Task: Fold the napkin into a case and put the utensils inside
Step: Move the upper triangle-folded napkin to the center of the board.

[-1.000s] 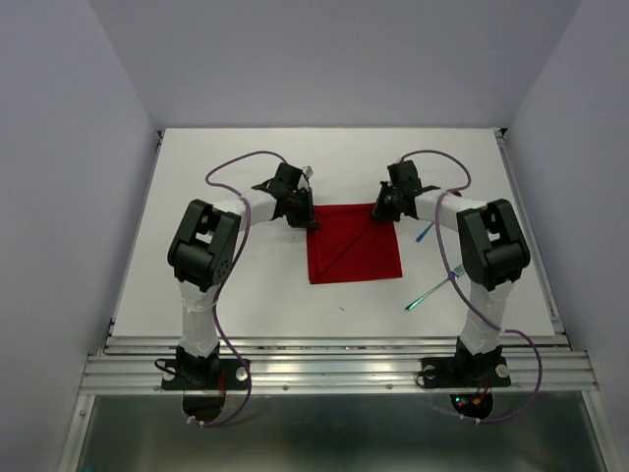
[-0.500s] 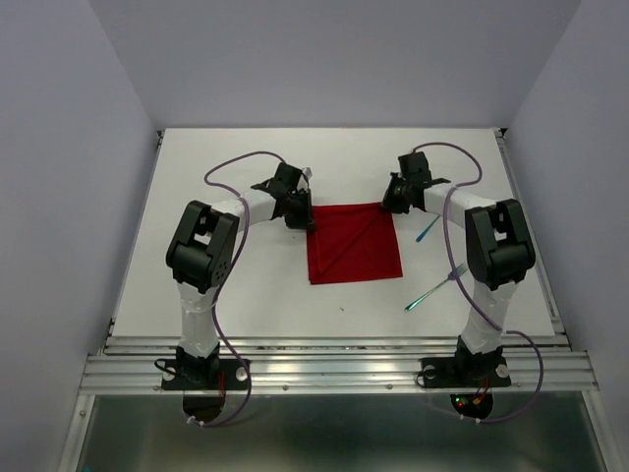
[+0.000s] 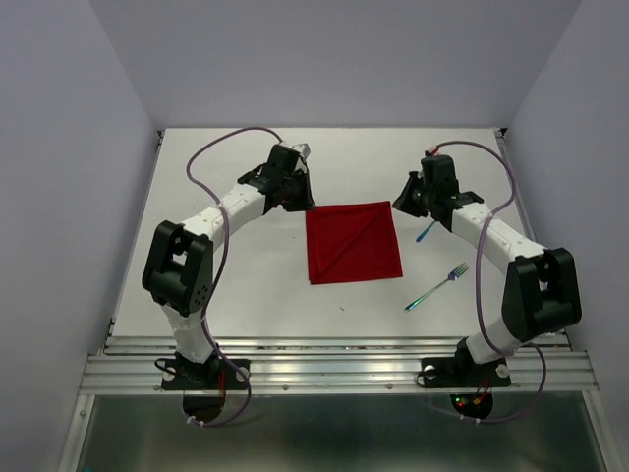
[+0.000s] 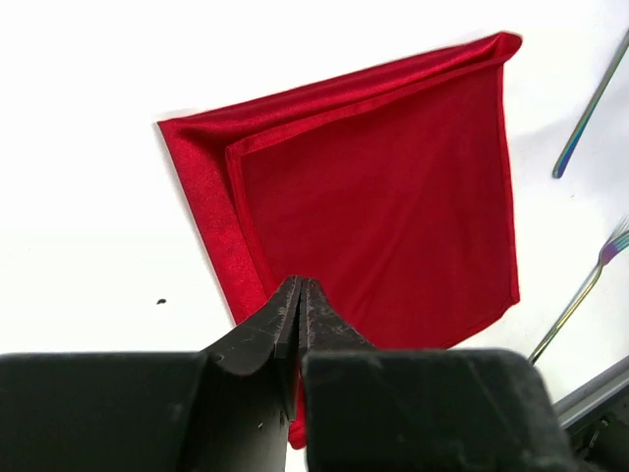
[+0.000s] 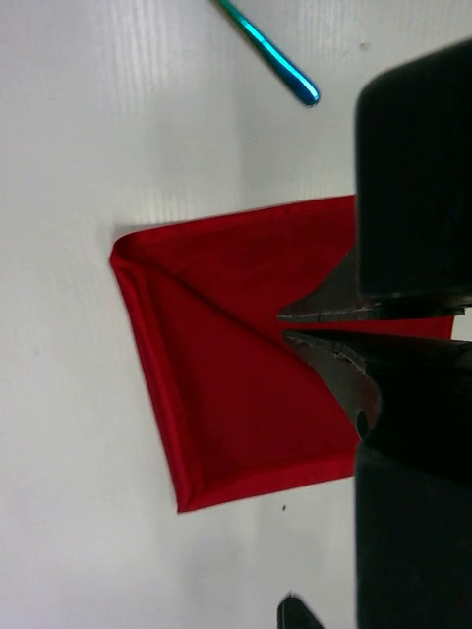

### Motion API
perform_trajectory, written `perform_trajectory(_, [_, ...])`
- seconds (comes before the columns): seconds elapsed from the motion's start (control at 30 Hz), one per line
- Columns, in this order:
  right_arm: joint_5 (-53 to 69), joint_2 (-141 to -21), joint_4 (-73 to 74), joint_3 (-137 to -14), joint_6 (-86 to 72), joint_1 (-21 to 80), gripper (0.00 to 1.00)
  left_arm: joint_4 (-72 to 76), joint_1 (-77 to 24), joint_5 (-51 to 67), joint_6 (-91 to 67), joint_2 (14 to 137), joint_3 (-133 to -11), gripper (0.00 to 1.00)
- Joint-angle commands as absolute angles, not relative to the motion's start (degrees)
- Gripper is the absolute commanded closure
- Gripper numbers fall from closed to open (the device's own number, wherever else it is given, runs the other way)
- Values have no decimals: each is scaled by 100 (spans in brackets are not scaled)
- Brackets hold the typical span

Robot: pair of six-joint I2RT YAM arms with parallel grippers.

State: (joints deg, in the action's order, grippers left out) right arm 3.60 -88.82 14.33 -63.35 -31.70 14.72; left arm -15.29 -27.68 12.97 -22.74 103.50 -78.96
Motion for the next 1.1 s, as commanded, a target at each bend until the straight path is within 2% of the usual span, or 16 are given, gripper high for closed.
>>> perform_trajectory(0.0, [159,-8535,1670,-6012,-3146,1704,88,-1740,-2751,836,-2355,9818,-7735,86])
perform_trajectory(0.27, [-352,-8946,1732,-6319,-3436,3671,88,-1757,-2294,677,-2725,8720,-6549,84])
perform_trajectory(0.57, [-324,-10265,1494,-6925,-3507,4754,86,-1925,-1987,483,-2733,8095,-5934,84])
perform_trajectory(0.8, [-1062,-10652,1819,-7434,-3243,4992,62,-1951,-1855,475,-2707,7708,-5651,84])
perform_trajectory(0.93, [-1362,-10863,2065,-7743,-3103,5054,59,-1978,-1802,431,-2663,7611,-5651,84])
perform_trajectory(0.97, [-1397,-10898,2100,-7787,-3094,5106,55,-1986,-1793,422,-2646,7603,-5660,84])
perform_trajectory(1.07, [-1599,-11126,2328,-8015,-3059,5167,52,-1995,-1767,422,-2628,7594,-5669,84])
